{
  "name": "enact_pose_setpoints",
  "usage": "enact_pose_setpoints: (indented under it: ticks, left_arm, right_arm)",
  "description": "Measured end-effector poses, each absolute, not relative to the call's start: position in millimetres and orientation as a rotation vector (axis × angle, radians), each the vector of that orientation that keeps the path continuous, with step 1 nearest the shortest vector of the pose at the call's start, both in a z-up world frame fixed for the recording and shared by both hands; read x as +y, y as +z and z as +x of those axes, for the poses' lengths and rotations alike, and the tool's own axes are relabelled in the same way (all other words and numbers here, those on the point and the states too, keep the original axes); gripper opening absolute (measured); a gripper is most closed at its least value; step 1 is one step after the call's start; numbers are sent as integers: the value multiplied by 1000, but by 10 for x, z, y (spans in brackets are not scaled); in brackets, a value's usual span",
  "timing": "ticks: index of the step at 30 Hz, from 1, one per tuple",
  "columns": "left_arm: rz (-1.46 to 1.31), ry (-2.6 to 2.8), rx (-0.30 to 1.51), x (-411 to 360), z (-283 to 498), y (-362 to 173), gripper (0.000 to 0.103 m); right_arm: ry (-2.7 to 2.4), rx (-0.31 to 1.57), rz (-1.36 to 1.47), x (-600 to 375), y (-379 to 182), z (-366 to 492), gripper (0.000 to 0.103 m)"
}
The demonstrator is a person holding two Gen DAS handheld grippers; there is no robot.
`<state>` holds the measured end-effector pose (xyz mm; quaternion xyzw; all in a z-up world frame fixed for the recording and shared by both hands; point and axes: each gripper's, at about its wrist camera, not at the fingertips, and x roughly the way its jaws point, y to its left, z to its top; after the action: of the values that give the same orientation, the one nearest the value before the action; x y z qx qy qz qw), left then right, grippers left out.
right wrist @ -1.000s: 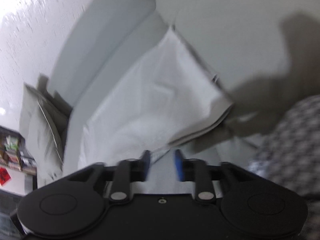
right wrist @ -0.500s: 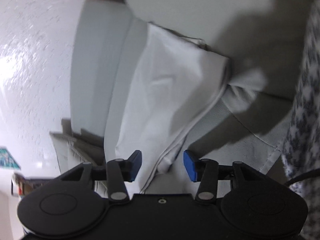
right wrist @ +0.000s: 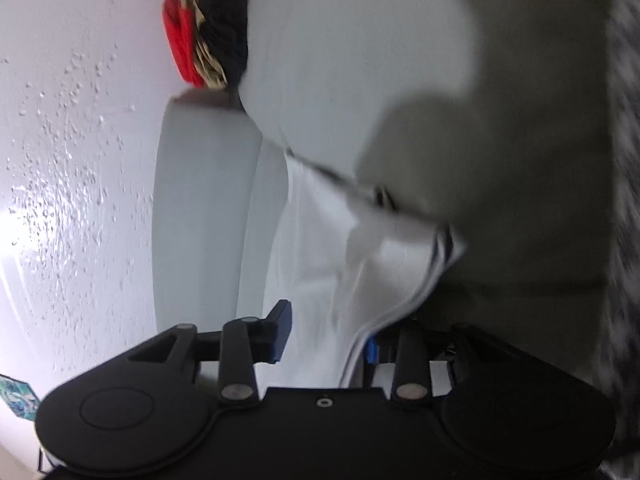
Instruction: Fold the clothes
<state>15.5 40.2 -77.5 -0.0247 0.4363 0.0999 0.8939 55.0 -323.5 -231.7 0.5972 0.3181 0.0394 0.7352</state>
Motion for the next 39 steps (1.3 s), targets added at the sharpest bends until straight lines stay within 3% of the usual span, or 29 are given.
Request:
enact_pose_setpoints:
  ticks: [4,8,9,10,14,15,17,21,24,27,31,33,39]
  left_arm:
    - [-34,259,865,602,293,-766,63]
    - [-27,303,864,844,507,-874,53]
    - [-27,298,890,899,577,-940,42]
    - [-10,288,916,918,626,-999,38]
    - [105,242,984,860,722,-1113,39]
    - [131,229,988,834,719,-1102,39]
    - [156,199,977,844,685,-1067,39]
    - [84,144,921,1040,538,-909,53]
    - [59,141,841,1216,420,-756,57]
    - [62,200,781,1381,339,-692,58]
    - [-198,238,781,1824,250,-762,57]
    - [-301,300,779,1991,204,-795,48]
    - [-457,363,789,2297,116,-869,48]
  right_arm:
    - [76,680,1285,-3277,-2319,719,40]
    - [87,688,1266,-3259,-2275,713,35]
    - [64,691,1269,-3272,-2285,717,29]
    - [41,694,1272,-3285,-2295,721,27]
    - [-41,737,1240,-3285,-2286,778,5]
    - [-56,753,1204,-3263,-2251,805,4]
    - [-67,780,1057,-3163,-2079,877,4]
    - [-52,771,689,-2775,-1574,979,3]
    - [-26,722,417,-2377,-1179,1041,3]
    - [24,651,197,-1883,-807,1052,3]
    - [149,553,-26,-1108,-423,1013,3]
    - [235,516,-108,-688,-323,960,3]
    - [488,619,-339,449,-820,866,3]
